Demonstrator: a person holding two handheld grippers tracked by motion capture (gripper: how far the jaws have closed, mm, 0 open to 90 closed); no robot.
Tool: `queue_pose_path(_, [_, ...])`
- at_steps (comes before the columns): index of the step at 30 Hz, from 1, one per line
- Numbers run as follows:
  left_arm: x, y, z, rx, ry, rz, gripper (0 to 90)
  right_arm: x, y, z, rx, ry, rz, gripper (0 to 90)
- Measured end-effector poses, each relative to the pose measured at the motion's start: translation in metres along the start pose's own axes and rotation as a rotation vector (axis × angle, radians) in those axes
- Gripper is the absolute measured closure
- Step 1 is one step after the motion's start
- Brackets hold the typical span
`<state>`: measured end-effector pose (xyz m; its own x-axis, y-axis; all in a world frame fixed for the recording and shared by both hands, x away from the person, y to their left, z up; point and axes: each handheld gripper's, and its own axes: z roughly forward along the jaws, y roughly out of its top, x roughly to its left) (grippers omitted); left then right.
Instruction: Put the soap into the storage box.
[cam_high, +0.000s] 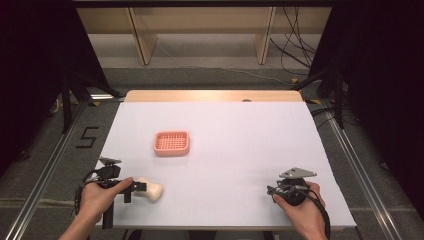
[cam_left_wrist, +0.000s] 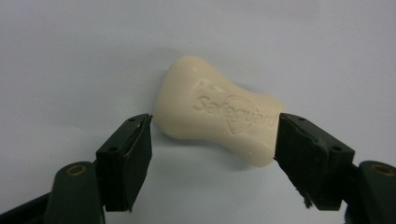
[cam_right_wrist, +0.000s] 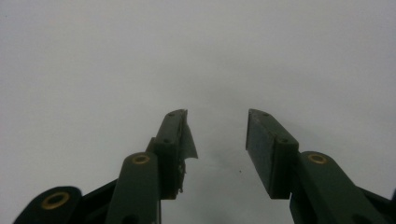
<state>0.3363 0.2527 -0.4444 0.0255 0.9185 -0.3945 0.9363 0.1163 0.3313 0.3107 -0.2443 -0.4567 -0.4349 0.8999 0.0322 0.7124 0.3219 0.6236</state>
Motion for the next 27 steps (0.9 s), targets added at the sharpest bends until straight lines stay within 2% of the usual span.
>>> queue_pose_path(2, [-0.002, 0.003, 0.001, 0.003, 0.007, 0.0, 26.6, 0.0, 0.0, 0.001, -0.001, 0.002, -0.002, 58.2])
queue_pose_path(3, [-0.002, 0.004, 0.003, -0.012, 0.007, 0.001, 26.6, 0.0, 0.0, 0.001, 0.0, -0.005, -0.007, 58.1])
queue_pose_path(4, [-0.004, 0.006, 0.003, -0.007, 0.019, -0.003, 26.4, 0.0, 0.0, 0.001, 0.0, -0.004, -0.007, 58.1])
queue_pose_path(5, [-0.004, 0.007, 0.003, 0.007, 0.012, -0.006, 26.2, 0.0, 0.0, 0.001, 0.0, -0.003, -0.006, 57.9])
queue_pose_path(8, [-0.004, 0.009, 0.007, -0.008, 0.032, -0.004, 26.0, -0.001, 0.0, 0.001, 0.002, -0.004, -0.007, 57.8])
queue_pose_path(11, [-0.004, 0.01, 0.009, 0.006, 0.042, -0.013, 25.7, -0.001, 0.0, 0.002, 0.012, 0.0, -0.014, 57.1])
queue_pose_path(14, [-0.004, 0.01, 0.009, 0.011, 0.036, -0.019, 25.8, -0.001, -0.001, 0.003, 0.013, 0.003, -0.016, 56.9])
queue_pose_path(18, [-0.004, 0.007, 0.008, 0.023, 0.03, -0.005, 26.2, -0.002, 0.0, 0.003, 0.008, 0.007, -0.009, 56.9])
queue_pose_path(22, [-0.005, 0.004, 0.007, 0.011, 0.023, -0.029, 26.5, -0.002, -0.001, 0.003, 0.011, 0.008, -0.01, 56.8])
queue_pose_path(24, [-0.003, 0.0, 0.005, 0.013, -0.001, -0.033, 28.0, -0.002, -0.001, 0.003, 0.011, 0.01, -0.01, 56.7])
queue_pose_path(26, [-0.003, -0.004, 0.004, -0.003, 0.005, -0.035, 28.3, -0.002, -0.001, 0.003, 0.012, 0.01, -0.009, 56.7])
queue_pose_path(27, [-0.002, -0.007, 0.002, 0.011, 0.003, -0.028, 29.7, -0.002, -0.001, 0.003, 0.014, 0.01, -0.006, 56.7])
